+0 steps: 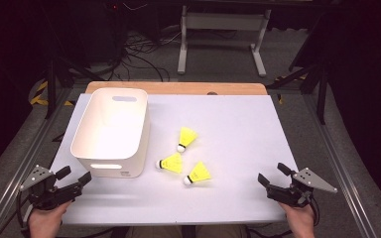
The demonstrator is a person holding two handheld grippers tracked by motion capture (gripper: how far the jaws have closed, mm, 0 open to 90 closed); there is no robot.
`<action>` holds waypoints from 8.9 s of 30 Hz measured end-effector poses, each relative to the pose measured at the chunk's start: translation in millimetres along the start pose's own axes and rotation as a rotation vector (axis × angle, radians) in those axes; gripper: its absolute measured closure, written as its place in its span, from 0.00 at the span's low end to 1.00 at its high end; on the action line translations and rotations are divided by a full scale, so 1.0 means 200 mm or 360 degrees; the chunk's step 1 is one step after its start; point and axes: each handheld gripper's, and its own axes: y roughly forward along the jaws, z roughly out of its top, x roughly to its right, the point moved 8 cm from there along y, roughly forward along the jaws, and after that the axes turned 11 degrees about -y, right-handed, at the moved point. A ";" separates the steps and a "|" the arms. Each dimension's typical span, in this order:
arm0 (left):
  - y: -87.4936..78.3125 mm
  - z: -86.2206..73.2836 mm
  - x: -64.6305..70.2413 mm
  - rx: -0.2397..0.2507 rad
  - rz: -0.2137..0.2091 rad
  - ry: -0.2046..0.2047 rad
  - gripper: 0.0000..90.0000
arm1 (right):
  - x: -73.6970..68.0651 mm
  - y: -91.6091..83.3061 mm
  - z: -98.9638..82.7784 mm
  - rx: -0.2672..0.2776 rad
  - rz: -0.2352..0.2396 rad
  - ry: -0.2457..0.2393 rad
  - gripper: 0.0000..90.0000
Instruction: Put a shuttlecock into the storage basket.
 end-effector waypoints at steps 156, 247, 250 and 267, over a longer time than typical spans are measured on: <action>-0.09 0.57 0.04 0.0097 0.0086 -0.0096 0.29 | 0.00 0.02 -0.03 -0.0063 0.0019 0.0026 0.13; 0.20 0.61 0.52 -0.0066 -0.0167 0.0084 0.32 | -0.01 0.02 -0.03 -0.0066 0.0045 0.0023 0.13; 0.21 0.61 0.54 -0.0060 -0.0179 0.0088 0.32 | -0.01 0.02 -0.03 -0.0068 0.0047 0.0021 0.13; 0.29 0.61 0.63 -0.0100 -0.0223 0.0127 0.32 | -0.01 0.02 -0.03 -0.0065 0.0049 0.0028 0.13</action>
